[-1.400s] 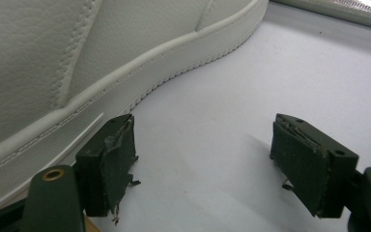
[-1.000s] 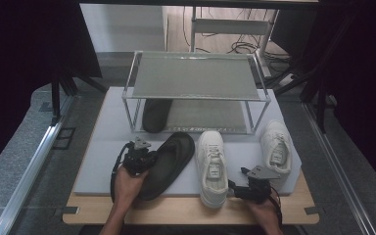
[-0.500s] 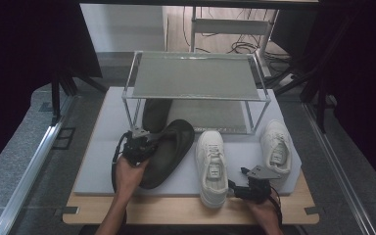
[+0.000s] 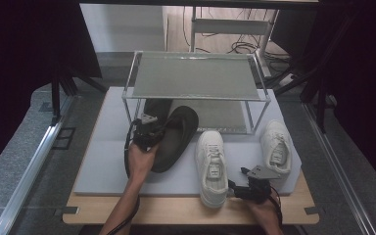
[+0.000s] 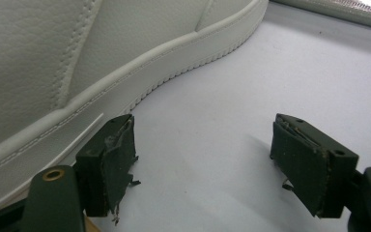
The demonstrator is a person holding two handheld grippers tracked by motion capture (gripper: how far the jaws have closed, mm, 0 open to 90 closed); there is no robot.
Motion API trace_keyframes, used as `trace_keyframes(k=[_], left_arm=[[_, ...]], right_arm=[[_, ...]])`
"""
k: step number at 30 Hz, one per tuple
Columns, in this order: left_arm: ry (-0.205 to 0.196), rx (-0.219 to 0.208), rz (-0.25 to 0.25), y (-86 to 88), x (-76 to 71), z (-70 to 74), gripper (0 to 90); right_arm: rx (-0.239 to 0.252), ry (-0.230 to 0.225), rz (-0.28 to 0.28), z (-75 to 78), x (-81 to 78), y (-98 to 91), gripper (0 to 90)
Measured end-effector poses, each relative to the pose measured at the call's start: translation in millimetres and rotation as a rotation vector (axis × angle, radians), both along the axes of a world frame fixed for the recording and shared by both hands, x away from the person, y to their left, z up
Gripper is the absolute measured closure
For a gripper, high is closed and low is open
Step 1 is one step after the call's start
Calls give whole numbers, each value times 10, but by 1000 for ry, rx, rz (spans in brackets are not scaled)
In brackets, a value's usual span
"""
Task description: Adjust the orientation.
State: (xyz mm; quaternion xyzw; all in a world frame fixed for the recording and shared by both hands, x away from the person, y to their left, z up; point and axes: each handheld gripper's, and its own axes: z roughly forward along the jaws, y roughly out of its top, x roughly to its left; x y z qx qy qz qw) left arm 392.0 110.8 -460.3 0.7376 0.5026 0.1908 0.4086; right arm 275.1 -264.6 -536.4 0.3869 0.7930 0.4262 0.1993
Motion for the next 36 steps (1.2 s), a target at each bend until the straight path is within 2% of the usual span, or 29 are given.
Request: trace_keyframes(k=[6,13,17,21,24,27,30,34,36], left_arm=[[-3,-24,44,-65,160,-61,803],[-11,-17,78,-201,321,-115,801],[4,-11,110,-257,421,-176,801],[2,-2,155,-288,481,-234,801],[-3,-13,171,-302,501,-267,801],[20,-22,171,-317,535,-309,794],[25,-35,155,-285,539,-311,780],[5,-68,140,-229,465,-238,765],[-3,-80,113,-198,414,-192,749]], right_arm=[[1,0,1,0,1,-1,241],[1,0,1,-1,1,-1,240],[4,-1,1,-2,1,0,238],[4,-1,2,-2,2,-1,238],[4,-1,2,-2,1,-1,238],[4,-1,2,-2,1,-1,238],[4,-1,2,-2,1,0,237],[4,-1,3,-2,2,-1,237],[4,-1,3,-2,1,-1,237]])
